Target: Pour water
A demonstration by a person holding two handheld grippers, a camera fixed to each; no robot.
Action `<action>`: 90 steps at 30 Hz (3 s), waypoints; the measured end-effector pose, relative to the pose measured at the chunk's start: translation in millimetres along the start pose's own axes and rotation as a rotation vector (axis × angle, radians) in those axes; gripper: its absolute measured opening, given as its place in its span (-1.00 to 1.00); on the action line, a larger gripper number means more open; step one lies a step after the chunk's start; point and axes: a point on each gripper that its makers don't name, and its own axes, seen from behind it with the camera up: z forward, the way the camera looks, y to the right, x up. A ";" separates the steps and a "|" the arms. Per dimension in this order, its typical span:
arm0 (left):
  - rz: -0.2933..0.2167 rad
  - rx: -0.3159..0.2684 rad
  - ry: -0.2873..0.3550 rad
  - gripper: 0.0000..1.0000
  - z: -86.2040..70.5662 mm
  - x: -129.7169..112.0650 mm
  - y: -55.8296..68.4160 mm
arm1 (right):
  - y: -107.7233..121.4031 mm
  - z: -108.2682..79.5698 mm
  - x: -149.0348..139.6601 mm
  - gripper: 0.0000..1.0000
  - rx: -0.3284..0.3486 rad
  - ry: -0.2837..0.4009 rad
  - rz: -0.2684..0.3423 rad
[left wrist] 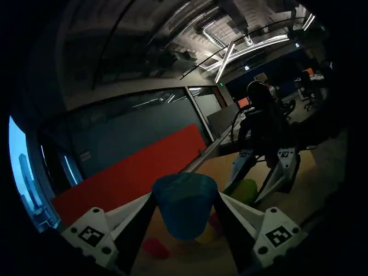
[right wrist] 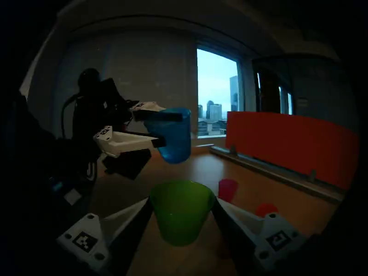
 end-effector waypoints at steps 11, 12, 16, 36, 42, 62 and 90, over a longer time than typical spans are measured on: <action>0.121 0.028 0.017 0.70 -0.1 9.7 -10.5 | -16.1 7.7 4.8 0.83 0.041 0.007 -0.007; 0.130 0.029 0.018 0.70 0.0 10.5 -10.9 | -17.2 8.3 5.0 0.83 0.044 0.008 -0.008; 0.161 0.029 0.027 0.70 0.3 14.5 -11.2 | -19.9 10.6 6.4 0.82 0.052 0.011 -0.009; 0.328 0.028 0.021 0.70 -0.9 22.8 -6.6 | -30.8 17.1 10.5 0.83 0.079 0.018 -0.015; 0.369 0.028 0.019 0.70 -0.2 25.1 -5.7 | -31.4 18.2 12.2 0.83 0.081 0.020 -0.016; 0.460 0.031 0.019 0.70 7.4 31.0 -6.4 | -28.3 19.0 12.2 0.83 0.073 0.019 -0.017; 0.562 0.016 0.015 0.70 12.6 36.1 -1.7 | -30.7 15.0 13.5 0.83 0.079 0.020 -0.038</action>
